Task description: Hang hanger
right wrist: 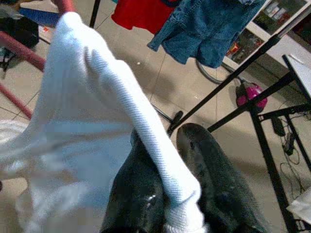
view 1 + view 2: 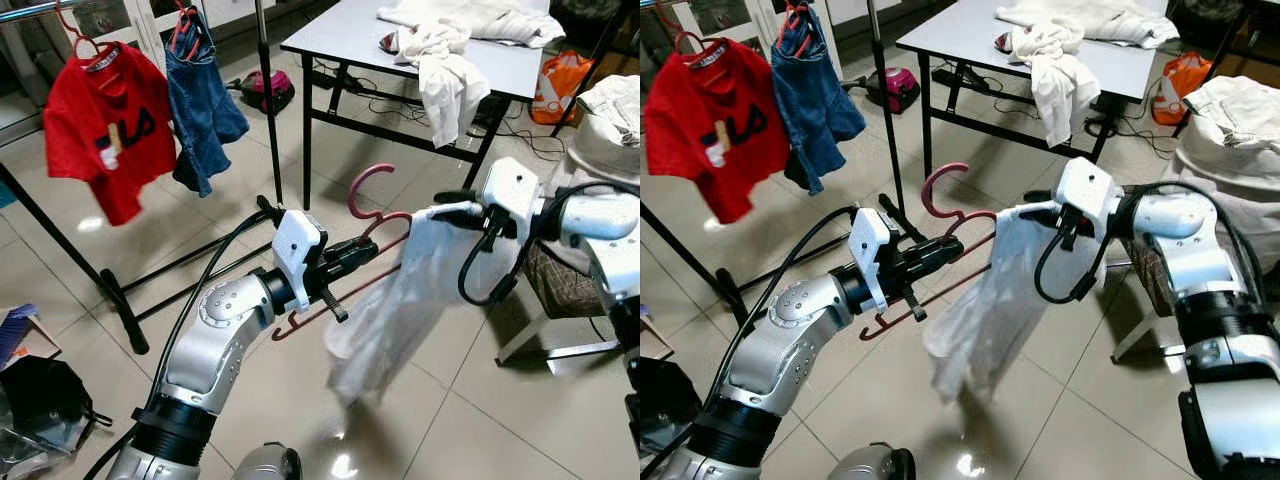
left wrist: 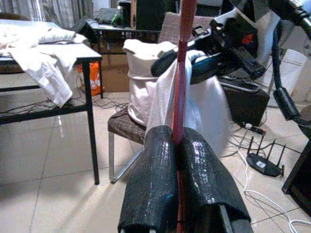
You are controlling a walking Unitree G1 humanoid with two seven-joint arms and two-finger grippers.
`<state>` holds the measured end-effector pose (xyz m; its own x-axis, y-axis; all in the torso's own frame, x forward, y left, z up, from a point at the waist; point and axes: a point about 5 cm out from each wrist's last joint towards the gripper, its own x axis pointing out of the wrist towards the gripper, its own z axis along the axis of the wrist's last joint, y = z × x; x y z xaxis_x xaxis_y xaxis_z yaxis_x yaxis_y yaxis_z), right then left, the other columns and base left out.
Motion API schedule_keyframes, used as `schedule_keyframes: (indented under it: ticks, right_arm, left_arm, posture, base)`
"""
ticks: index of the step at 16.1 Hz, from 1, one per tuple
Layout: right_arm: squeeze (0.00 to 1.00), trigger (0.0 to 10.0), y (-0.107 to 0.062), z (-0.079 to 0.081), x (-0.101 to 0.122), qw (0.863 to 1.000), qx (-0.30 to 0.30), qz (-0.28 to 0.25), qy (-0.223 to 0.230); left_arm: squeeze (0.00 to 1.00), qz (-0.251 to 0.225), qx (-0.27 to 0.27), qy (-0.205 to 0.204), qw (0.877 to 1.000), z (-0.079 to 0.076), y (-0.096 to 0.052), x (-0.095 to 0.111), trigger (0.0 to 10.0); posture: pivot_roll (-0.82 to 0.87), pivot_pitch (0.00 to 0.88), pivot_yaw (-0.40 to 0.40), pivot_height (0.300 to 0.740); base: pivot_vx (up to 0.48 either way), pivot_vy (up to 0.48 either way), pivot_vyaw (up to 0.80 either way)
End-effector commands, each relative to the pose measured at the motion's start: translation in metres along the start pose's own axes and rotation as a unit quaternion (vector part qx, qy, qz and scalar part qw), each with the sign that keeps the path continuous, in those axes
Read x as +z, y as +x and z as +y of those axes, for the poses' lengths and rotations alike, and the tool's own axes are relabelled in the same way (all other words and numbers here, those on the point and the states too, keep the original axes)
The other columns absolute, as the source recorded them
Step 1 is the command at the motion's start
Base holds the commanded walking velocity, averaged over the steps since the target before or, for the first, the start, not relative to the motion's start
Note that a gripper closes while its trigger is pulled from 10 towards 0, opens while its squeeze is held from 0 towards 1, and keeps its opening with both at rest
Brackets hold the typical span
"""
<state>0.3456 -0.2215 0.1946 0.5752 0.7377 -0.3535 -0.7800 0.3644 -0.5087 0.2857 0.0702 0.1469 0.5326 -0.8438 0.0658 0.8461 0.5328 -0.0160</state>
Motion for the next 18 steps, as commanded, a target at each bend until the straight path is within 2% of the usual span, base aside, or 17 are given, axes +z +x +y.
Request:
schedule_keyframes:
  ticks: [1,2,3,7,11,14,16,17,18]
  right_arm:
    - [0.0,0.0,0.0,-0.003,0.007,1.0,-0.011,-0.025,0.006]
    - [0.0,0.0,0.0,-0.002,0.007,1.0,-0.01,-0.026,0.007]
    - [0.0,0.0,0.0,-0.002,0.008,1.0,-0.01,-0.026,0.008]
    - [0.0,0.0,0.001,0.0,0.007,0.999,-0.013,-0.028,0.016]
    - [0.0,0.0,0.003,0.003,0.005,0.999,-0.025,-0.032,0.025]
    - [0.0,0.0,0.003,0.001,0.004,0.997,-0.055,-0.036,0.035]
    - [0.0,0.0,0.002,0.002,0.002,0.996,-0.064,-0.037,0.043]
    - [0.0,0.0,0.0,0.005,-0.003,0.996,-0.063,-0.032,0.047]
    - [0.0,0.0,-0.002,0.007,-0.006,0.996,-0.064,-0.027,0.051]
  left_arm:
    - [0.0,0.0,0.008,-0.002,1.0,0.002,0.002,0.001,10.0]
    - [0.0,0.004,0.01,-0.003,1.0,0.003,0.002,0.0,10.0]
    - [1.0,0.012,0.012,0.002,1.0,0.004,0.002,-0.002,10.0]
    - [1.0,0.017,0.014,0.013,1.0,0.006,0.001,0.001,10.0]
    - [1.0,0.043,-0.026,0.032,0.998,0.005,-0.007,0.001,10.0]
    - [1.0,0.089,-0.063,0.052,0.993,0.011,-0.028,-0.003,10.0]
    - [1.0,0.107,-0.055,0.066,0.991,0.022,-0.04,-0.002,10.0]
    - [0.0,0.115,-0.037,0.086,0.989,0.033,-0.047,0.003,10.0]
    - [0.0,0.116,-0.02,0.105,0.987,0.042,-0.052,0.009,10.0]
  posture:
    - [-0.09,0.0,0.044,0.74]
    - [-0.09,0.0,0.045,0.74]
    - [-0.09,0.0,0.046,0.74]
    - [-0.09,0.0,0.049,0.74]
    - [-0.08,0.0,0.053,0.74]
    - [-0.08,0.0,0.05,0.74]
    - [-0.07,0.0,0.048,0.74]
    - [-0.07,0.0,0.048,0.74]
    - [-0.07,0.0,0.047,0.74]
  base:
    - [0.0,0.0,0.0]
    - [0.0,0.0,0.0]
    - [0.0,0.0,0.0]
    - [0.0,0.0,0.0]
    - [0.0,0.0,0.0]
    - [0.0,0.0,0.0]
    - [0.0,0.0,0.0]
    - [0.0,0.0,0.0]
    - [0.0,0.0,0.0]
